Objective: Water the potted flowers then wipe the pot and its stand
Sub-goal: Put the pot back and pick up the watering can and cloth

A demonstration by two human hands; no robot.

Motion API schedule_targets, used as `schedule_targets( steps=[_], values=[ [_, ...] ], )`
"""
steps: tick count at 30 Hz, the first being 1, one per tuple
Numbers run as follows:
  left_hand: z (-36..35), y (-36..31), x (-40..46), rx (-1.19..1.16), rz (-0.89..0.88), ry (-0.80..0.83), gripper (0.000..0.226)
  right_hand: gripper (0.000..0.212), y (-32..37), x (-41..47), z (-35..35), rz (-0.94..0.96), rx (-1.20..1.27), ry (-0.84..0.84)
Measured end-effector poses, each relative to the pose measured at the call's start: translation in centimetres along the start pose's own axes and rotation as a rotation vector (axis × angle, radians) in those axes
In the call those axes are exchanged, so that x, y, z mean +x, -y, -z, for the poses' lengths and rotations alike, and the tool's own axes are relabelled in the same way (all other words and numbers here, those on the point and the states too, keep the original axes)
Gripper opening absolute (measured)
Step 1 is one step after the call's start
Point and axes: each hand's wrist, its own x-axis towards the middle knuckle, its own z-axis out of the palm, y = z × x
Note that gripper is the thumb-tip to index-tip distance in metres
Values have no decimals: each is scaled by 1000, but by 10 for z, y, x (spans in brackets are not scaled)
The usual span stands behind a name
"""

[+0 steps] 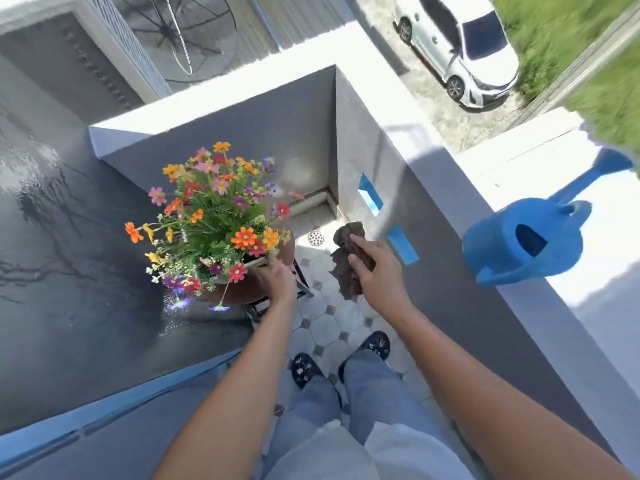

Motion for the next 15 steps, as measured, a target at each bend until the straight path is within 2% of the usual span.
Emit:
schedule_targets(
  steps=[2, 4, 7, 9, 12, 15],
  values=[
    [-9, -11, -27, 55, -1, 60, 73, 38, 16, -5, 30, 17, 47, -63],
    [-21, -28, -61, 184, -117, 147, 70, 38, 31, -10, 64, 45, 86, -140],
    [-44, -58, -120, 238, -316, 312, 54, 37, 45, -20, 124, 92, 118, -258],
    [-65, -78, -158, 204, -380, 406, 47, 36, 48, -27, 163, 106, 174, -337],
    [-104, -100, -214, 49, -404, 537, 21, 34, 43, -35, 219, 91, 328, -509],
    [-140, -105, -274, 2, -403, 671, 18, 35, 27, -39, 270, 55, 346, -664]
  ],
)
